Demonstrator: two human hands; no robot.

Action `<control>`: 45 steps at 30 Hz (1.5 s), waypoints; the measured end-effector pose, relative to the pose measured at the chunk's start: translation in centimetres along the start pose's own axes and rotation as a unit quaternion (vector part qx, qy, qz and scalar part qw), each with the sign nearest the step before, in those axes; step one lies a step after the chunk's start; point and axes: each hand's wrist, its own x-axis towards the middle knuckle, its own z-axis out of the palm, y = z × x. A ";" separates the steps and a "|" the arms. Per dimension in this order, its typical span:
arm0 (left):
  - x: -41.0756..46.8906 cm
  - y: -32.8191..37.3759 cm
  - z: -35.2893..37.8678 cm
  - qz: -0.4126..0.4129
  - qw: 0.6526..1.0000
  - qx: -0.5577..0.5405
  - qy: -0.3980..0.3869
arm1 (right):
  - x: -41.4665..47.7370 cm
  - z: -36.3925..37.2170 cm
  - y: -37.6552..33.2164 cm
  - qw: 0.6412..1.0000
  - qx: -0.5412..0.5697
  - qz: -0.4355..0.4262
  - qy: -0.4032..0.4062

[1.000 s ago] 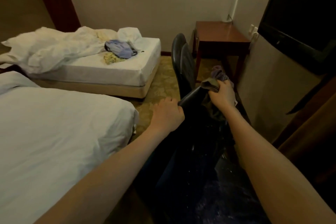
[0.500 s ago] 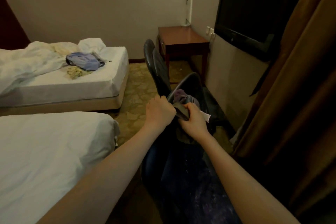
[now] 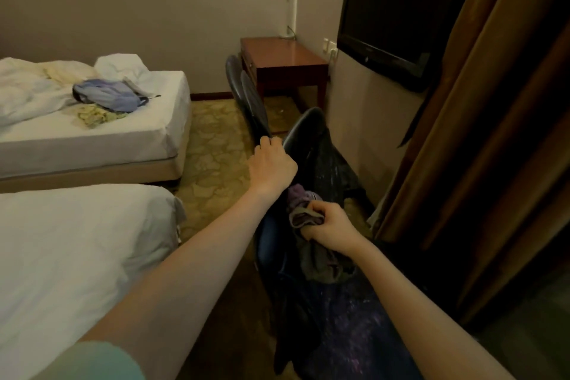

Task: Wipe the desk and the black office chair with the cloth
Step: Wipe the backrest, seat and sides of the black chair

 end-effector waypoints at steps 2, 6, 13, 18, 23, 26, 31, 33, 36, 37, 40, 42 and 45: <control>-1.4 -0.1 0.1 0.031 0.999 -0.018 -0.001 | 0.1 0.1 -0.2 1.000 -0.021 0.001 0.017; -4.6 -0.8 -0.2 0.029 0.994 -0.108 0.000 | 0.4 -0.3 -0.3 0.997 0.001 0.002 0.076; -11.1 -1.4 0.2 -0.008 0.993 -0.072 0.098 | 4.6 -1.9 -0.5 0.988 -0.108 0.011 0.113; -11.7 -1.7 0.3 0.017 0.984 -0.098 0.145 | 2.2 0.5 -0.8 0.969 -0.228 -0.055 0.079; -11.6 -1.5 0.4 -0.012 0.984 -0.098 0.149 | -4.8 3.1 -0.4 0.967 -0.218 -0.127 0.019; -11.8 -1.3 0.4 -0.002 0.988 -0.062 0.142 | -9.1 4.7 0.1 0.964 -0.209 -0.166 -0.007; -12.5 -1.2 0.4 0.008 0.992 -0.038 0.119 | -11.4 4.6 1.1 0.975 -0.145 -0.164 -0.030; -12.7 -1.1 0.5 -0.028 0.993 -0.054 0.100 | -11.1 4.4 1.0 0.985 -0.108 -0.137 0.012; -12.5 -1.0 0.3 -0.047 0.995 -0.055 0.063 | -10.5 4.8 -0.6 0.994 -0.014 -0.061 0.095; -12.5 -1.1 0.1 -0.044 0.995 -0.057 0.064 | -10.3 5.3 -1.1 0.994 -0.024 -0.051 0.098; -12.7 -1.2 0.0 -0.043 0.994 -0.060 0.082 | -9.7 6.4 -1.6 0.991 -0.061 -0.032 0.112; -12.9 -1.3 0.1 -0.036 0.994 -0.053 0.093 | -8.9 6.1 -1.9 0.989 -0.062 0.002 0.136; -13.1 -1.1 0.0 -0.021 0.994 -0.036 0.097 | -6.7 4.8 -2.5 0.988 -0.061 0.061 0.132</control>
